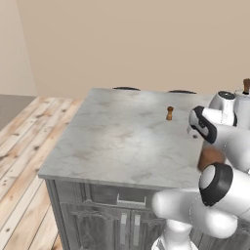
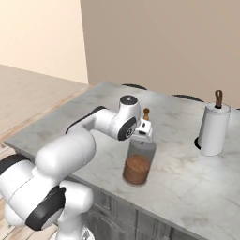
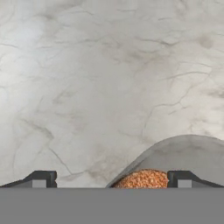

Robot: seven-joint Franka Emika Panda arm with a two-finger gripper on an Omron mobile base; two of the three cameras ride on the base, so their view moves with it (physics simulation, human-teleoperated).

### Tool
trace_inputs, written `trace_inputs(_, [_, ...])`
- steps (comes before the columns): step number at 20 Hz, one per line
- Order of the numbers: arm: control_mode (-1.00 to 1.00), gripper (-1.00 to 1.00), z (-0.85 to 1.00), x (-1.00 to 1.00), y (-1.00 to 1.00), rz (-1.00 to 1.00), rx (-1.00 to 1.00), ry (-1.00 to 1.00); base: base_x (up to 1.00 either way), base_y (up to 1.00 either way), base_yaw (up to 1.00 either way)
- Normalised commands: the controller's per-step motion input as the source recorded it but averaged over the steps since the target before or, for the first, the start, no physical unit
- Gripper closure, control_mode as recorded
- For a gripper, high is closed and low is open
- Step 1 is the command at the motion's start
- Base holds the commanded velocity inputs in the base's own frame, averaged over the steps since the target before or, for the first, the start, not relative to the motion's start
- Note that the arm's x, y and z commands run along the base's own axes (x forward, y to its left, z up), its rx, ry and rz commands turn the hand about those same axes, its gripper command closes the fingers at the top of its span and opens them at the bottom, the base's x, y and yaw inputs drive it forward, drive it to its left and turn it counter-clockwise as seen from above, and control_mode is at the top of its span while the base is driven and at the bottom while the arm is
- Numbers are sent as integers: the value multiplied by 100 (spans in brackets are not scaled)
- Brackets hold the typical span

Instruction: Pick the jar and jar from the dining table and place them in the open cabinet. Close the cabinet after placing the objects.

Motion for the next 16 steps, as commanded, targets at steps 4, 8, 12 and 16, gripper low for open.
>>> trace_inputs(4, [-100, -100, -19, 0, -23, 0, 0, 1, 0, 0, 0])
trace_inputs(8, [-100, 100, -40, -18, -8, 0, 0, 8, 0, 0, 0])
trace_inputs(12, [-100, 100, -51, -28, 0, 0, 0, 14, 0, 0, 0])
trace_inputs(16, [-100, 100, -59, -22, 1, 0, 0, 22, 0, 0, 0])
